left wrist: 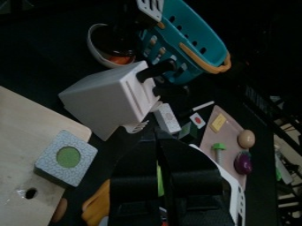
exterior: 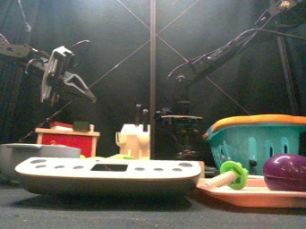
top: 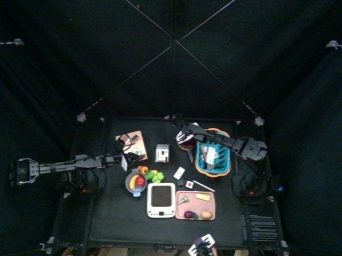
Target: Place pot lid above knife holder
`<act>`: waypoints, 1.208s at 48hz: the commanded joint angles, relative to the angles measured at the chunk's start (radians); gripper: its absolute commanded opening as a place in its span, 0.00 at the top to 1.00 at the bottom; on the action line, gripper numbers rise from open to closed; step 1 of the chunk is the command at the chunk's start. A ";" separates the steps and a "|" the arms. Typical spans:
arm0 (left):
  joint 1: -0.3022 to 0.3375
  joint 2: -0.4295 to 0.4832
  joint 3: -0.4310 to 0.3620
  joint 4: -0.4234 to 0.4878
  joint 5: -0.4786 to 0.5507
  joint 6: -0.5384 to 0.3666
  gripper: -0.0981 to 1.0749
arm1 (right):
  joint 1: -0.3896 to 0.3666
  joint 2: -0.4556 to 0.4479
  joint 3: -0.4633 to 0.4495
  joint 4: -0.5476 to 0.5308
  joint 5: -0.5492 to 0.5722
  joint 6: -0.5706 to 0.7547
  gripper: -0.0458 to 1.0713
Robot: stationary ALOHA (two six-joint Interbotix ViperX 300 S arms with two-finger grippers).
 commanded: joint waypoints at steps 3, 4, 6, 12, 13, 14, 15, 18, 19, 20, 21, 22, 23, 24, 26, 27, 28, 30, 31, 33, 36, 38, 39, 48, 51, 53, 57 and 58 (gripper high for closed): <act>0.000 -0.002 -0.009 -0.003 -0.003 0.002 0.70 | 0.028 -0.061 -0.087 -0.015 0.005 -0.005 0.35; 0.000 -0.002 -0.009 -0.003 -0.003 0.003 0.70 | 0.031 -0.061 -0.103 -0.015 -0.002 -0.005 0.35; 0.000 -0.002 -0.009 -0.003 -0.003 0.003 0.70 | 0.037 -0.058 -0.126 -0.015 -0.026 -0.003 0.35; 0.000 -0.003 -0.006 -0.003 -0.003 0.003 0.70 | 0.048 0.011 -0.184 -0.015 -0.127 -0.003 0.35; 0.000 -0.005 -0.005 -0.003 -0.003 0.003 0.70 | 0.048 0.025 -0.193 -0.012 -0.140 -0.003 0.35; 0.000 -0.006 -0.003 -0.003 -0.003 0.003 0.70 | 0.049 0.037 -0.199 -0.008 -0.147 -0.003 0.35; 0.000 -0.008 -0.003 -0.003 -0.003 0.003 0.70 | 0.049 0.044 -0.204 -0.005 -0.150 -0.003 0.35; 0.002 -0.015 0.000 -0.003 -0.003 0.003 0.70 | 0.049 0.074 -0.224 -0.011 -0.164 -0.005 0.34; 0.002 -0.020 0.000 -0.003 -0.003 0.003 0.70 | 0.051 0.077 -0.227 -0.011 -0.172 -0.005 0.34; 0.002 -0.020 0.000 -0.003 -0.003 0.003 0.70 | 0.051 0.083 -0.233 -0.011 -0.186 -0.005 0.33; 0.002 -0.021 0.002 -0.003 -0.003 0.003 0.70 | 0.051 0.089 -0.238 -0.011 -0.207 -0.005 0.33; 0.002 -0.021 0.002 -0.003 -0.003 0.003 0.70 | 0.052 0.092 -0.241 -0.009 -0.227 -0.005 0.32; 0.002 -0.021 0.002 -0.003 -0.003 0.003 0.70 | 0.052 0.094 -0.244 -0.006 -0.241 -0.005 0.32; 0.002 -0.021 0.003 -0.003 -0.003 0.003 0.70 | 0.054 0.097 -0.245 -0.005 -0.249 -0.003 0.32; 0.002 -0.021 0.003 -0.003 -0.003 0.003 0.70 | 0.054 0.101 -0.247 -0.003 -0.250 -0.003 0.32; 0.002 -0.021 0.003 -0.003 -0.003 0.003 0.70 | 0.054 0.103 -0.245 -0.003 -0.255 -0.003 0.32; 0.003 -0.021 0.002 -0.003 -0.003 0.003 0.70 | 0.054 0.104 -0.247 -0.005 -0.256 -0.003 0.32; 0.002 -0.021 0.002 -0.003 -0.003 0.003 0.70 | 0.055 0.106 -0.247 -0.008 -0.259 -0.002 0.30; 0.002 -0.021 0.003 -0.003 -0.003 0.003 0.70 | 0.057 0.109 -0.249 -0.008 -0.264 -0.002 0.27; 0.002 -0.021 0.003 -0.003 -0.003 0.003 0.70 | 0.063 0.112 -0.252 -0.009 -0.272 -0.002 0.20; 0.002 -0.021 0.003 -0.003 -0.003 0.003 0.70 | 0.067 0.114 -0.256 -0.014 -0.270 -0.002 0.09; 0.002 -0.021 0.005 -0.003 -0.003 0.003 0.70 | 0.071 0.114 -0.258 -0.017 -0.264 0.000 0.04; 0.002 -0.021 0.005 -0.003 -0.003 0.003 0.70 | 0.071 0.114 -0.258 -0.018 -0.261 0.000 0.04; 0.002 -0.021 0.006 -0.003 -0.003 0.003 0.70 | 0.081 0.114 -0.262 -0.054 -0.196 0.000 0.04; 0.002 -0.021 0.006 -0.003 -0.003 0.003 0.70 | 0.083 0.114 -0.261 -0.052 -0.193 0.000 0.04; 0.002 -0.021 0.006 -0.003 -0.003 0.003 0.70 | 0.083 0.114 -0.261 -0.052 -0.190 0.000 0.04; 0.002 -0.021 0.011 -0.003 -0.003 0.003 0.70 | 0.084 0.112 -0.259 -0.054 -0.167 0.000 0.04; 0.002 -0.021 0.011 -0.003 -0.003 0.003 0.70 | 0.086 0.110 -0.259 -0.054 -0.163 0.000 0.04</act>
